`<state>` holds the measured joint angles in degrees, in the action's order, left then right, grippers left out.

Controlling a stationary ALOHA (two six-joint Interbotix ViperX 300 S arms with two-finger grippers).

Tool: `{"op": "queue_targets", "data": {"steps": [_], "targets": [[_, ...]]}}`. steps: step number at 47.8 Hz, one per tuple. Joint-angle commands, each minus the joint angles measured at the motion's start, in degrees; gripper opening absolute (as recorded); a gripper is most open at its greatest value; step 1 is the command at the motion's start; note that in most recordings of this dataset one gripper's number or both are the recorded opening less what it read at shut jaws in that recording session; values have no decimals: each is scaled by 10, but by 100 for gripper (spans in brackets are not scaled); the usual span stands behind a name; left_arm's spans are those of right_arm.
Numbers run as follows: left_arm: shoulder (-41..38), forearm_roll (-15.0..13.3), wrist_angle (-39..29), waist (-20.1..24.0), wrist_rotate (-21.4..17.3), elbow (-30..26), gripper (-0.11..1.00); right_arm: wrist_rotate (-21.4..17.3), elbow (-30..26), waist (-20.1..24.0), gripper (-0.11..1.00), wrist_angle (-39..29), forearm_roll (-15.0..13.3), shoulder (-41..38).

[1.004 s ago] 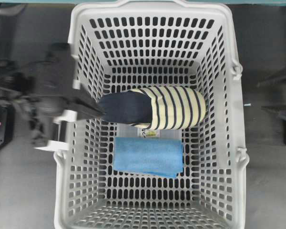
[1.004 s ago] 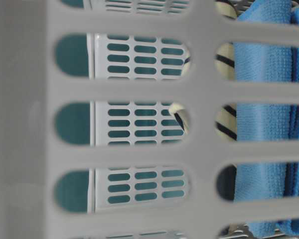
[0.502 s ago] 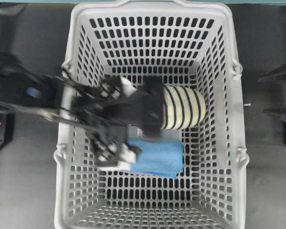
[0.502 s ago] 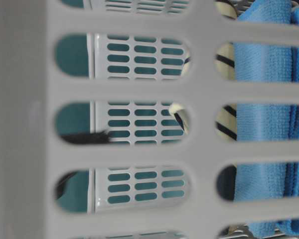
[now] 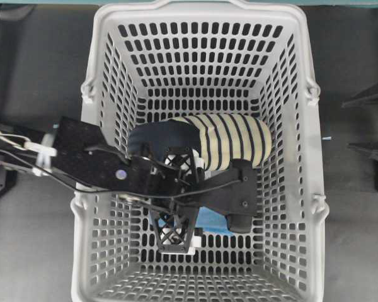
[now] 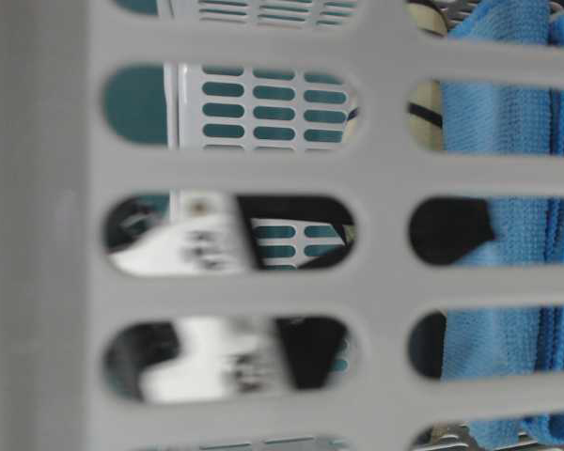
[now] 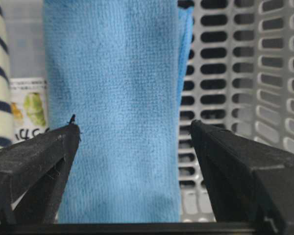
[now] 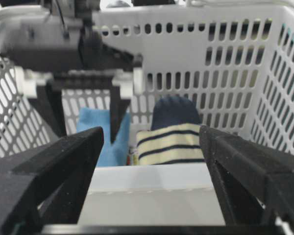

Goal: Pick up the blue cloth from the shopping basket with the left arm.
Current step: 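Lower the open left gripper onto the blue cloth and close it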

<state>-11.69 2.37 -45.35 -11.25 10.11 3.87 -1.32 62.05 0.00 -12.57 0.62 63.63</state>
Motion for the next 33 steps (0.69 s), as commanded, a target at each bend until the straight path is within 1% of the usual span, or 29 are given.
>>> {"op": "queue_targets", "data": {"steps": [1,14,19,21,25,27,29,33], "targets": [[-7,3,5,3,-1,5,88,1,-5,1,76,6,1,-4],[-17,3,16,2,-2,25,87,1,-1,1,76,6,1,1],[-16,3,24,0,-4,25,82,0,4,1,76,6,1,4],[-15,3,26,0,-5,25,76,-1,4,1,76,6,1,6],[-15,3,27,-1,-9,23,59,-1,4,1,76,6,1,13],[-12,3,27,-1,-10,21,48,-1,4,1,76,6,1,17],[-8,3,27,-1,-10,19,35,-1,5,1,76,6,1,18],[7,3,26,-1,-11,16,15,-1,5,1,76,6,1,22]]}}
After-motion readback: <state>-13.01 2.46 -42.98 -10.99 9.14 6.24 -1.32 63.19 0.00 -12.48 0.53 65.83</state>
